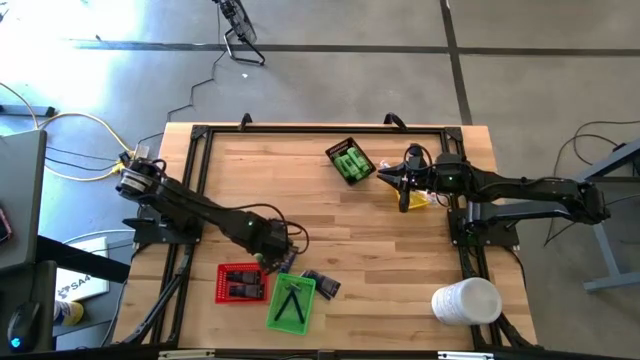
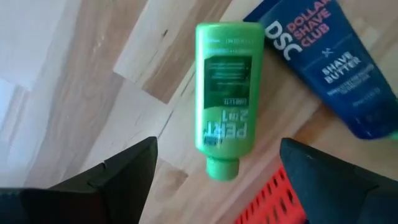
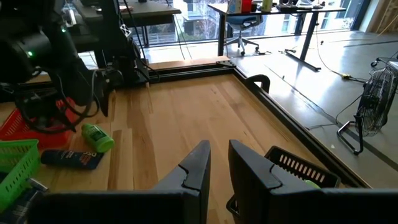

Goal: Pick & Place Travel size toiletries
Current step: Put the shampoo into the black bin

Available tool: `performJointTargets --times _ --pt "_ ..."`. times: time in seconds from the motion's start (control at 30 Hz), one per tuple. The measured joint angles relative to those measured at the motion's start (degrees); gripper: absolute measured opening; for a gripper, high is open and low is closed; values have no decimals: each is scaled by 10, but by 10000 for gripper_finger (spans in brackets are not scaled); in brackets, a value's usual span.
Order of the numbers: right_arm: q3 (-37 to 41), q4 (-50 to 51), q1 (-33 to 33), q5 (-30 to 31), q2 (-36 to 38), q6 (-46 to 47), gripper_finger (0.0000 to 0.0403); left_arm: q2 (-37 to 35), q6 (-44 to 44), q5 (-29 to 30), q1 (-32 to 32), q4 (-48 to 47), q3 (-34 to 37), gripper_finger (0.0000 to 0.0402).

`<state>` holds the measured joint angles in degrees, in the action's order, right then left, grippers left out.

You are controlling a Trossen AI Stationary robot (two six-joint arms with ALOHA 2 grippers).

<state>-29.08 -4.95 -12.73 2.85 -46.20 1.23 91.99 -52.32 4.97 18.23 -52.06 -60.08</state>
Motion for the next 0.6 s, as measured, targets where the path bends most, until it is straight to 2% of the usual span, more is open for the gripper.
performJointTargets --times 0.13,0.3,0.47,0.6 --pt "0 0 0 0 0 0 50 1 8 -4 -17 35 23 332" --pt "0 0 0 0 0 0 50 1 58 -14 -53 90 40 332" --pt "0 0 0 0 0 0 50 1 82 -59 -76 93 48 332" --pt "0 0 0 0 0 -1 50 1 83 -67 -77 96 58 332"
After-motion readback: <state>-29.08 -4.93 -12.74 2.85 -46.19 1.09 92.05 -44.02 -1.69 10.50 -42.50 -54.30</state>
